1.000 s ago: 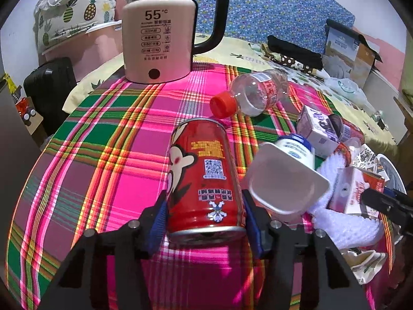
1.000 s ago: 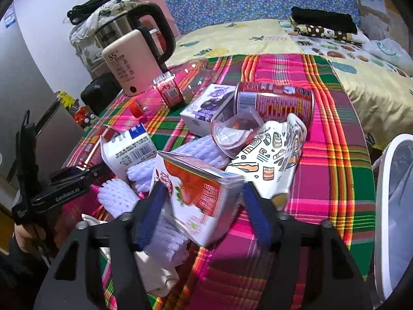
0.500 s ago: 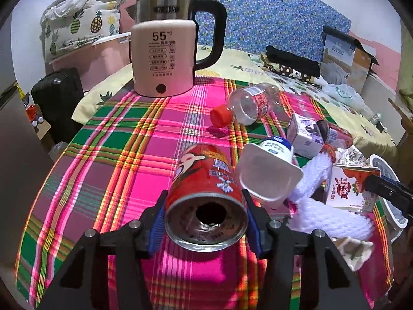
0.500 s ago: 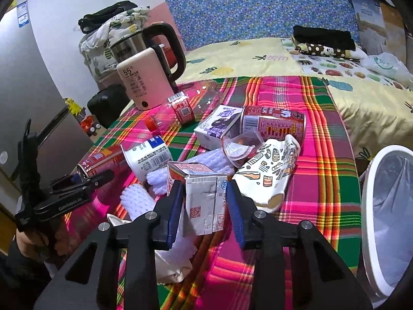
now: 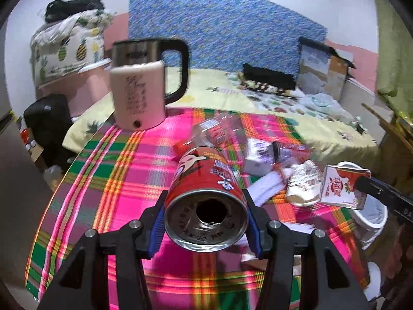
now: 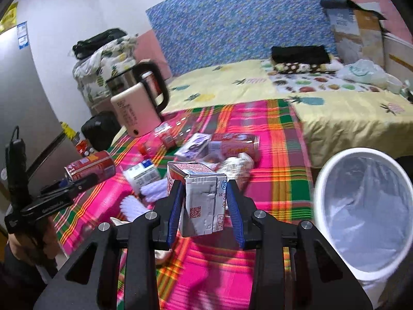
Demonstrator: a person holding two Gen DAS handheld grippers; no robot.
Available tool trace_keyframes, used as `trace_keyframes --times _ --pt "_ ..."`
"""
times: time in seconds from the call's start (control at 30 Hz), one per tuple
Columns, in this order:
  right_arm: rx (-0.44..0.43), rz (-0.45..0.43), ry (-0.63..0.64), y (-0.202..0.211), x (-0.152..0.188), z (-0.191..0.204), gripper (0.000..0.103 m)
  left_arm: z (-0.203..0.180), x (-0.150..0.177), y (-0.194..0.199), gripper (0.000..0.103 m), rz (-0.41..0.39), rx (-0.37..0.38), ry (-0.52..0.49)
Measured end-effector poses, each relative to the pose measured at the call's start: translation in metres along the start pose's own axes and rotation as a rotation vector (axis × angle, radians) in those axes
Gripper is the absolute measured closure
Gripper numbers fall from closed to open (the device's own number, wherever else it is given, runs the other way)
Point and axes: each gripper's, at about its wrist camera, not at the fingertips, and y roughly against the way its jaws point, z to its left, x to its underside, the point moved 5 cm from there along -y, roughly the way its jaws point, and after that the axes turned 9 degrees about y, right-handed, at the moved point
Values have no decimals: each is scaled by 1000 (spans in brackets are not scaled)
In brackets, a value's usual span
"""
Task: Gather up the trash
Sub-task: 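Carry the red can and white carton over the bin and release both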
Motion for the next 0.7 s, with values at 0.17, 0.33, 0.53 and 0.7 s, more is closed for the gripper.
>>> trace_keyframes --times 0.17,0.33,0.53,0.7 --pt "81 -25 -59 23 11 -35 68 -48 0 0 49 8 87 -66" --pt "178 -30 -118 44 28 -73 68 -108 12 -9 49 49 191 -141" --pt "283 -24 -190 64 48 -115 68 -180 31 -22 49 105 317 -226" --pt "350 -4 -226 71 60 -138 68 -228 45 -33 49 148 403 -286"
